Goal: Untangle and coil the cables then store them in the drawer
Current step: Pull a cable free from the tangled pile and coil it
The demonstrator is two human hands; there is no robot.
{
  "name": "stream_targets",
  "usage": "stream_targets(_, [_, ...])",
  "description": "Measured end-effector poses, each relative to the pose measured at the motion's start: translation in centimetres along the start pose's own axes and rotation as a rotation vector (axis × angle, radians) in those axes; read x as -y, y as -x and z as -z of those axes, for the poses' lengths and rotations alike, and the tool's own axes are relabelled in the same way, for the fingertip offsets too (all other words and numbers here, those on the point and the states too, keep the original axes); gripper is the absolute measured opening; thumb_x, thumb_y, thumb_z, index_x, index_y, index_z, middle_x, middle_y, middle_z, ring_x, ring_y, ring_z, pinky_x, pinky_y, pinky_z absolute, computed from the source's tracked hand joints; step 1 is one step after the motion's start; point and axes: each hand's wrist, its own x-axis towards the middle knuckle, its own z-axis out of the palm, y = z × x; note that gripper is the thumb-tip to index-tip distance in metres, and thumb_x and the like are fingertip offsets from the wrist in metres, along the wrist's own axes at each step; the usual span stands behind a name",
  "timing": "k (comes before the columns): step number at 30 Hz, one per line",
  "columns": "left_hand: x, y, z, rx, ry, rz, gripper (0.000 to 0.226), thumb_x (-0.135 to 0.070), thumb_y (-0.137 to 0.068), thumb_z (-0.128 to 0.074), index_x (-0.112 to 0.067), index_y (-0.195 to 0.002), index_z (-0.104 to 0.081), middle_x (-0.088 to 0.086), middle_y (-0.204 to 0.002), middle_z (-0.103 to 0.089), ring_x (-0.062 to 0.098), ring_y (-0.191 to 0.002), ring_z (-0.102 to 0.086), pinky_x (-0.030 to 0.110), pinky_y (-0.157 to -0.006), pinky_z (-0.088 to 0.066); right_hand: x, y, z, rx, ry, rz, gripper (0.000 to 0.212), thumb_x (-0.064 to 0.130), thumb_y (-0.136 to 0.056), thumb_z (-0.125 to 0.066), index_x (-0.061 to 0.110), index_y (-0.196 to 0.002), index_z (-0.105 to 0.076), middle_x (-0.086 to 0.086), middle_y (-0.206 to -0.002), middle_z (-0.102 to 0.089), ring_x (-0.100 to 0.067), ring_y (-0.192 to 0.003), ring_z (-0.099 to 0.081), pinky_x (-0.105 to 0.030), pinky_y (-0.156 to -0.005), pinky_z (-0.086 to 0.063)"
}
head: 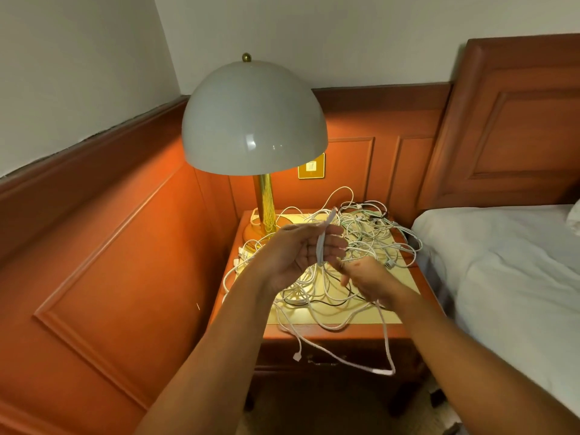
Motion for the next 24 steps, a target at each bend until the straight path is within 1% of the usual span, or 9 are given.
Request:
stream_targets(3, [0.3,0.3,0.4,0.091,-0.117,0.053,0.029,-0.012,-0.099,-0.046,0.008,-0.108,-0.066,0.019,-0.089,-0.071,0.027,-0.073,-0.07,0.033,-0.076,-0.057,3.6,-1.6,3.4,0.064,-0.063,0.111,0.02,0.018,-0.097,-0.055,0.005,-0.081,-0.059,-0.003,-0.061,-0.037,-0.012,-0.05,-0.03,-0.025,-0.047,-0.027])
stream_targets(5, [0.7,0.1,0.5,0.104,-0.173,0.086,0.03,-0.012,-0.099,-0.046,0.01,-0.109,-0.065,0.02,-0.09,-0.071,0.028,-0.074,-0.069,0.033,-0.075,-0.057,6.3,-1.9,5.2,0.108,-0.057,0.176,0.01,0.007,-0.094,-0.057,0.004,-0.085,-0.061,-0.002,-0.061,-0.042,-0.012,-0.052,-0.034,-0.024,-0.046,-0.031])
stream_targets(9, [1.5,-1.1,0.8,0.052,-0.219,0.12,0.042,-0.021,-0.102,-0.043,0.014,-0.114,-0.061,0.024,-0.098,-0.07,0.03,-0.082,-0.071,0.033,-0.078,-0.057,10.8,-0.8,6.1,0.07,0.229,0.276,0.002,0.007,-0.086,-0.069,0.005,-0.086,-0.07,-0.004,-0.059,-0.052,-0.011,-0.048,-0.039,-0.021,-0.044,-0.034])
stream_targets(11, [1.8,-1.7,1.0,-0.001,-0.182,0.124,0.05,-0.031,-0.103,-0.04,0.013,-0.113,-0.062,0.023,-0.099,-0.071,0.03,-0.086,-0.071,0.034,-0.081,-0.056,12.0,0.1,5.6,0.007,0.407,0.338,0.005,0.012,-0.086,-0.071,0.008,-0.088,-0.073,0.0,-0.067,-0.061,-0.009,-0.053,-0.047,-0.02,-0.048,-0.036])
stream_targets(14, [2.0,-2.5,1.4,-0.1,-0.111,0.109,0.055,-0.033,-0.104,-0.033,0.012,-0.112,-0.062,0.021,-0.098,-0.071,0.029,-0.087,-0.071,0.033,-0.082,-0.054,12.3,1.3,4.7,-0.067,0.562,0.404,0.01,0.016,-0.09,-0.067,0.01,-0.092,-0.075,0.008,-0.076,-0.063,-0.005,-0.067,-0.054,-0.023,-0.056,-0.039])
stream_targets(16, [1.9,-2.8,1.4,-0.136,-0.051,0.104,0.055,-0.031,-0.105,-0.029,0.01,-0.107,-0.064,0.02,-0.094,-0.072,0.028,-0.085,-0.071,0.032,-0.081,-0.055,11.9,2.3,4.1,-0.079,0.575,0.416,0.015,0.014,-0.093,-0.06,0.008,-0.091,-0.074,0.007,-0.072,-0.061,-0.004,-0.061,-0.05,-0.023,-0.054,-0.037])
stream_targets(18, [1.7,-2.9,1.4,-0.172,0.018,0.093,0.053,-0.03,-0.106,-0.027,0.006,-0.099,-0.066,0.016,-0.086,-0.073,0.023,-0.078,-0.072,0.03,-0.075,-0.056,10.9,3.4,3.1,-0.066,0.519,0.43,0.018,0.008,-0.092,-0.054,0.002,-0.091,-0.071,-0.001,-0.07,-0.061,-0.004,-0.054,-0.046,-0.021,-0.052,-0.036])
stream_targets(21, [1.4,-3.2,1.6,-0.216,0.144,0.08,0.05,-0.028,-0.105,-0.026,0.005,-0.1,-0.063,0.015,-0.084,-0.072,0.021,-0.073,-0.071,0.024,-0.065,-0.057,8.3,4.5,0.9,-0.035,0.234,0.429,0.023,-0.001,-0.092,-0.052,0.01,-0.1,-0.071,0.002,-0.067,-0.062,-0.001,-0.045,-0.05,-0.017,-0.047,-0.043])
stream_targets(24, [1.2,-3.5,1.8,-0.21,0.295,0.056,0.049,-0.025,-0.104,-0.025,0.009,-0.114,-0.058,0.02,-0.099,-0.071,0.025,-0.091,-0.071,0.028,-0.08,-0.057,4.5,4.7,-1.6,-0.029,-0.106,0.362,0.013,0.008,-0.097,-0.054,0.007,-0.095,-0.068,-0.008,-0.063,-0.062,-0.014,-0.039,-0.048,-0.028,-0.041,-0.041])
